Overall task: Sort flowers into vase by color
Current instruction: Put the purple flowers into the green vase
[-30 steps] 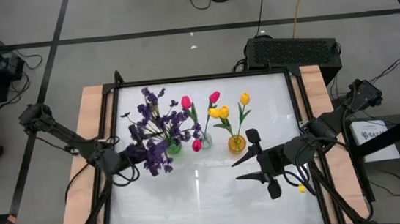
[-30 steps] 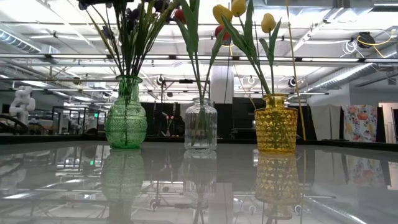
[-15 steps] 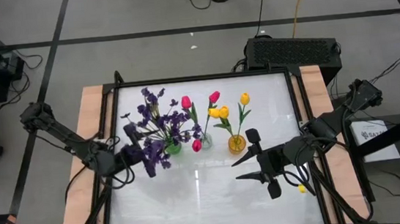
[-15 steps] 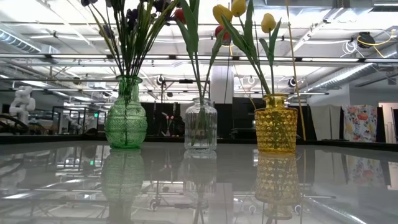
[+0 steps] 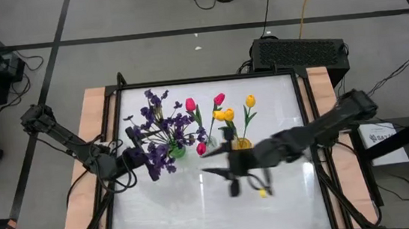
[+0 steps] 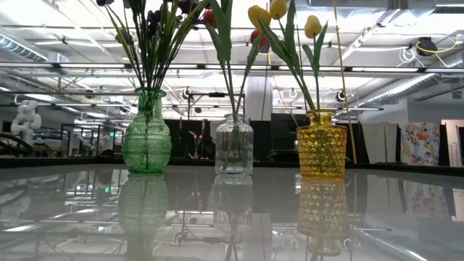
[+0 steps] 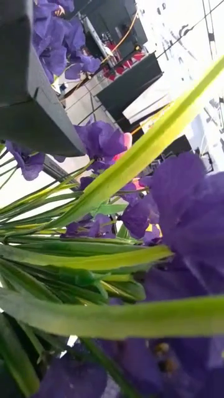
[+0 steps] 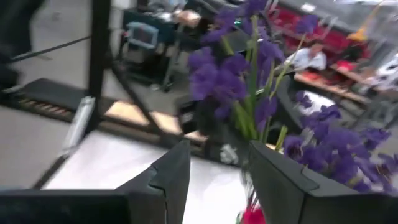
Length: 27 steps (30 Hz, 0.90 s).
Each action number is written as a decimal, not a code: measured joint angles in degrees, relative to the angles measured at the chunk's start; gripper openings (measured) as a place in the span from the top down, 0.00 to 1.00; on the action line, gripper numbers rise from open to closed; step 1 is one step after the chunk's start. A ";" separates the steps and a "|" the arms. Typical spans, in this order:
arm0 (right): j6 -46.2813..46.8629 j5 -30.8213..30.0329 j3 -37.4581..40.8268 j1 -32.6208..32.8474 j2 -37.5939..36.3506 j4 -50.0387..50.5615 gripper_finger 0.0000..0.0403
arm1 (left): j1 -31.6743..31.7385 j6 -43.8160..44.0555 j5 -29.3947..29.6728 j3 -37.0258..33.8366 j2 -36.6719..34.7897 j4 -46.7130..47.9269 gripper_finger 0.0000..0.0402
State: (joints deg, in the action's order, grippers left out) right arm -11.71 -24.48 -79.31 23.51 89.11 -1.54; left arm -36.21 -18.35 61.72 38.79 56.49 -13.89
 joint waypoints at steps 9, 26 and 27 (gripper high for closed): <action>-5.50 1.31 0.02 -6.57 10.98 -21.88 0.61 | 0.00 0.04 0.08 0.00 0.00 -0.03 0.13; -6.17 4.82 0.00 -8.72 12.71 -23.73 0.45 | 0.17 0.07 0.10 0.00 0.00 -0.72 0.13; -7.25 3.52 0.00 -8.16 12.62 -23.38 0.46 | 0.17 0.07 0.10 0.00 0.00 -0.72 0.13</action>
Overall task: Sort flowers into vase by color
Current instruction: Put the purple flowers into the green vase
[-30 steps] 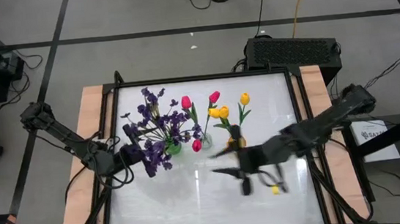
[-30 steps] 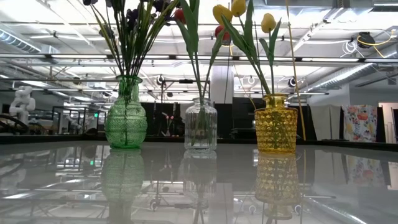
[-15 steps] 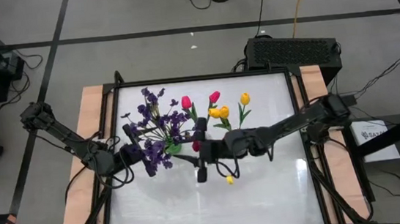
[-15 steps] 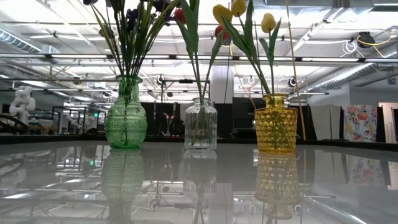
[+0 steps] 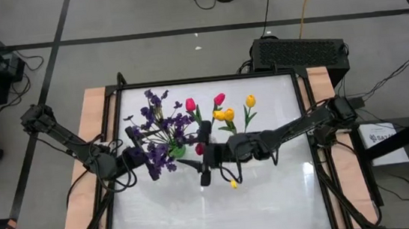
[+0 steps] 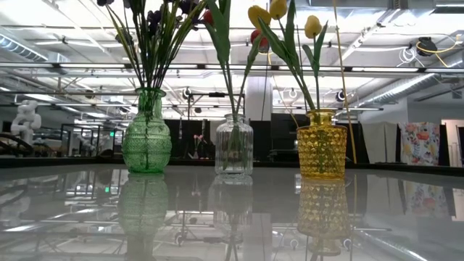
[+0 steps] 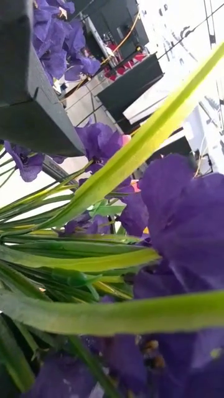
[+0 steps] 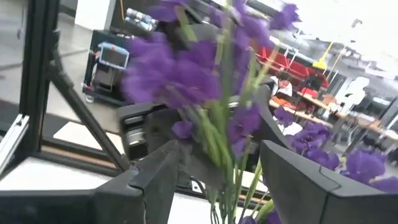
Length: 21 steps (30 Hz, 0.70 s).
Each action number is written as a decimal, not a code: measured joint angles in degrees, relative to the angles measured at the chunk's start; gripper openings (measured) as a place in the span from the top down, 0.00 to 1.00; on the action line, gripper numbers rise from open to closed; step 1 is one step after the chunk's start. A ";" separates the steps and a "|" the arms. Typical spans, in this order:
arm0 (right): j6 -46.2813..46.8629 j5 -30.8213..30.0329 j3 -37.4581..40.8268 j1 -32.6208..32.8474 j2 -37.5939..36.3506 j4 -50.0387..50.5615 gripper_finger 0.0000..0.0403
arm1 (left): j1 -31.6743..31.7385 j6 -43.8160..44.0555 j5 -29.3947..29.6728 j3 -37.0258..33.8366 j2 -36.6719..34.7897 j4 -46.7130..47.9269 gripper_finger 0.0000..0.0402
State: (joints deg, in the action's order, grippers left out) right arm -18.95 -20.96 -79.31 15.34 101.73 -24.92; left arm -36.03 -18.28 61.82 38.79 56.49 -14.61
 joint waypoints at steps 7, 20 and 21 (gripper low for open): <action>-9.06 -4.47 -0.02 3.57 -0.11 0.61 0.48 | 0.00 0.04 0.00 0.00 0.08 0.07 0.13; -8.87 -1.70 -4.21 3.77 -0.15 -0.65 0.49 | 0.00 0.07 0.02 0.00 0.37 0.09 0.13; -8.85 -1.53 -5.14 3.78 -0.18 1.17 0.49 | 0.00 0.03 0.01 0.00 0.37 -0.04 0.13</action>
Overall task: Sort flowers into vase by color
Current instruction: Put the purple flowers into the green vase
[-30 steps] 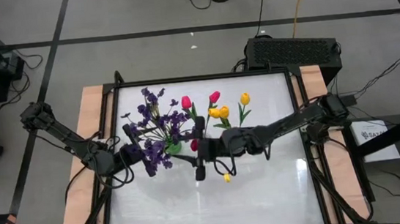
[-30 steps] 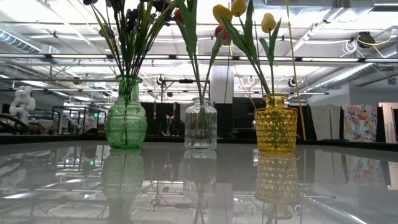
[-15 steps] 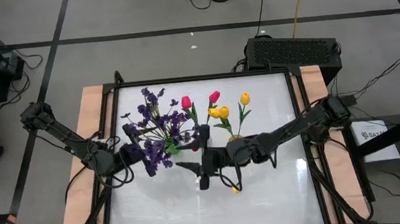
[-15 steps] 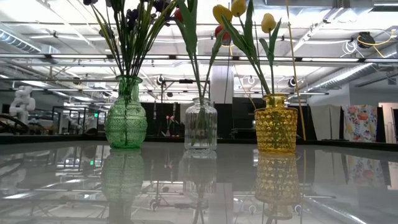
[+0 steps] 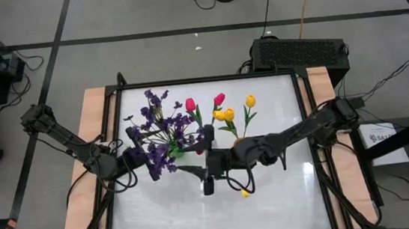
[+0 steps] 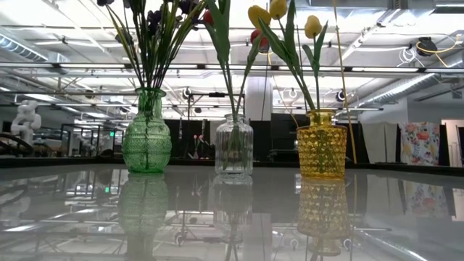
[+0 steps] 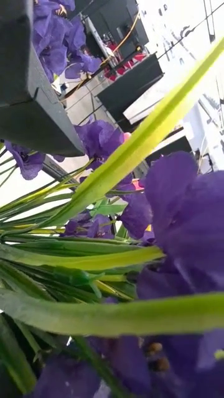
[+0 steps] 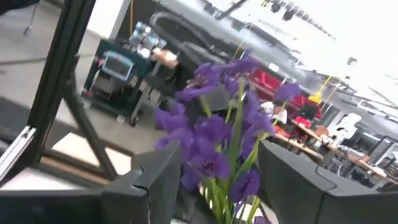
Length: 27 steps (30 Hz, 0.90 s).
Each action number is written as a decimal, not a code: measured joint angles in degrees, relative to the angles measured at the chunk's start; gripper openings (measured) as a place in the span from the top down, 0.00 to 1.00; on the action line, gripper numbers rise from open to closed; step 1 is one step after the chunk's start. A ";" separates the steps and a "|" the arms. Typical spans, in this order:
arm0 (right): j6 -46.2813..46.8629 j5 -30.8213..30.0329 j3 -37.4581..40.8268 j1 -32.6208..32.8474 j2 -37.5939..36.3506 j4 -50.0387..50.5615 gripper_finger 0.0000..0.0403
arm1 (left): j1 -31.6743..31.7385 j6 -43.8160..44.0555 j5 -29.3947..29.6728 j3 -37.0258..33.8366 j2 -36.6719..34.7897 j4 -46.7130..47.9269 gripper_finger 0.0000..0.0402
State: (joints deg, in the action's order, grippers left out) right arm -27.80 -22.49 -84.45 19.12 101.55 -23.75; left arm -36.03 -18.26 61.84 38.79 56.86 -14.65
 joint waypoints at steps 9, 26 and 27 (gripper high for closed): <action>4.89 -0.05 -2.60 1.64 -0.03 14.88 0.49 | -4.02 -1.38 0.40 -0.02 -0.66 0.52 0.13; 7.66 -0.23 -2.55 5.00 0.03 20.08 0.49 | -13.07 -0.13 10.74 1.86 -0.90 1.70 0.02; 7.66 -0.25 -2.55 5.00 0.03 20.27 0.49 | -13.79 -0.13 10.78 2.28 -0.90 1.70 0.02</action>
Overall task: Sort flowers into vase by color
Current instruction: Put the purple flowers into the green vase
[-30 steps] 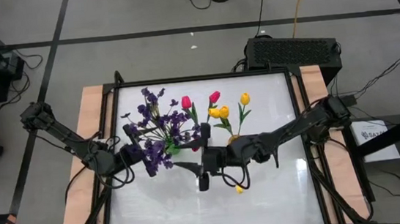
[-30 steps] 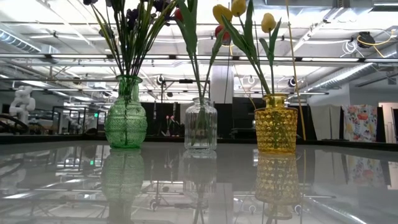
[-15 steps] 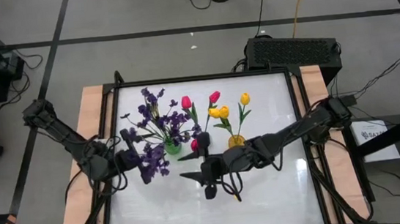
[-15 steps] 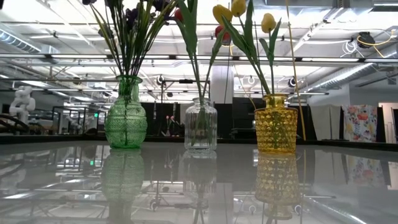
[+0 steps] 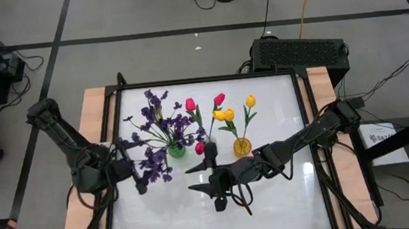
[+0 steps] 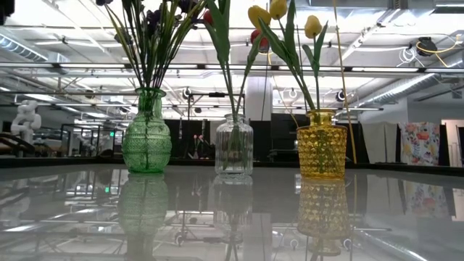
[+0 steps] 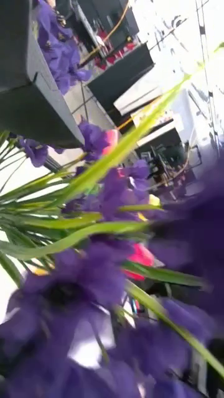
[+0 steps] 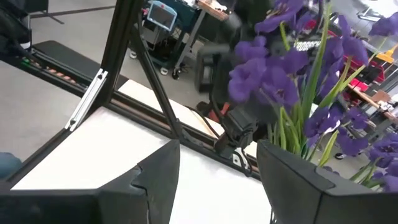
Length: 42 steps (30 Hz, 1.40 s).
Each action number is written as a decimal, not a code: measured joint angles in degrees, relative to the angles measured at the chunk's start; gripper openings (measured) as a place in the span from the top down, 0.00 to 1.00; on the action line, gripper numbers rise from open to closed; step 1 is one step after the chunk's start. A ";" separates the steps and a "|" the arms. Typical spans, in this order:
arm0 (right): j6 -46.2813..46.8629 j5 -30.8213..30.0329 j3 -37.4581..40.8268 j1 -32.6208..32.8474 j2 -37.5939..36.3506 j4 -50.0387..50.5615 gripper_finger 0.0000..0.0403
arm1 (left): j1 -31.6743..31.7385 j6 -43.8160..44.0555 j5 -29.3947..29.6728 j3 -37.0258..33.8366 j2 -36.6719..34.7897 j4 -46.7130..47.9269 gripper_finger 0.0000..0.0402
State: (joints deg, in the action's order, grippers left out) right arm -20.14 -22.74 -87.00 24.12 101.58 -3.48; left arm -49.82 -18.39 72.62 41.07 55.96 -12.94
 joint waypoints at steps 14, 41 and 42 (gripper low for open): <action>-0.01 0.02 0.04 0.00 0.00 1.04 0.49 | -9.41 0.66 4.41 1.39 0.04 0.07 0.01; -0.26 0.09 0.04 0.00 0.00 1.03 0.49 | -0.56 18.12 7.35 1.41 12.11 8.98 0.81; -0.26 0.09 0.04 0.00 0.00 1.04 0.49 | -0.30 18.12 7.33 1.41 12.31 8.98 0.85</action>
State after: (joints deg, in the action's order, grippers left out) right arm -20.40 -22.65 -86.96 24.12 101.58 -2.44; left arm -50.12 -0.27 79.94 42.48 68.28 -3.97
